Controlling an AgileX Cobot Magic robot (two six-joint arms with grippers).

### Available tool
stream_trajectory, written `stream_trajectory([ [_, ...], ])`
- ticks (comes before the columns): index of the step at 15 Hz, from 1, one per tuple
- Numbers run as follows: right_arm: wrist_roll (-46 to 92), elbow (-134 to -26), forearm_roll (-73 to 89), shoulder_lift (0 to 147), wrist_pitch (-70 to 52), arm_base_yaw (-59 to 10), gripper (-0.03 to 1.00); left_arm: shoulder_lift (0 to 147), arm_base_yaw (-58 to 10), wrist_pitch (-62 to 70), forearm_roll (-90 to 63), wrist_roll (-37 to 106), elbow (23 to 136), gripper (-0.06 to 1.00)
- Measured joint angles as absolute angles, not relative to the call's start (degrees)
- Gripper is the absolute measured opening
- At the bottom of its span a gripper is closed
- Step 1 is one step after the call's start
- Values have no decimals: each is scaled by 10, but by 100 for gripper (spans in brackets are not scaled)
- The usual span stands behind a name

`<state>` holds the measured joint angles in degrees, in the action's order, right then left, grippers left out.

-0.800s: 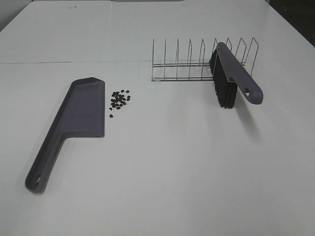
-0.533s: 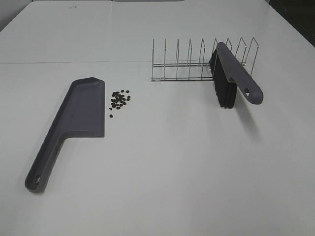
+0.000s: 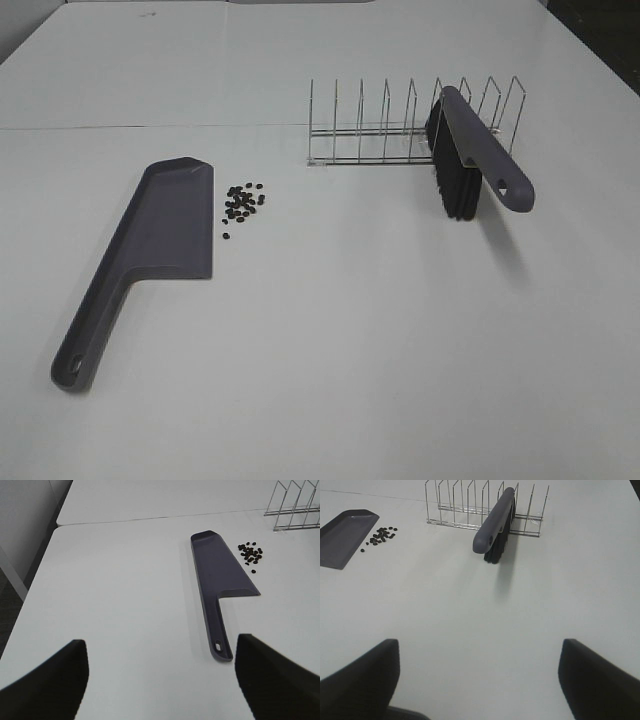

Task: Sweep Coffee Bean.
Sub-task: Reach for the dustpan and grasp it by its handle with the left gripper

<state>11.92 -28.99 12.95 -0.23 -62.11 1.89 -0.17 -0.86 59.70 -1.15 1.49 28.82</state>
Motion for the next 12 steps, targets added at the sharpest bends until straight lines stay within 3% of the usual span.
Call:
stream_trajectory([
  [12, 119, -290, 129, -2, -621, 19, 76, -2, -9, 597, -11, 15, 288, 76],
])
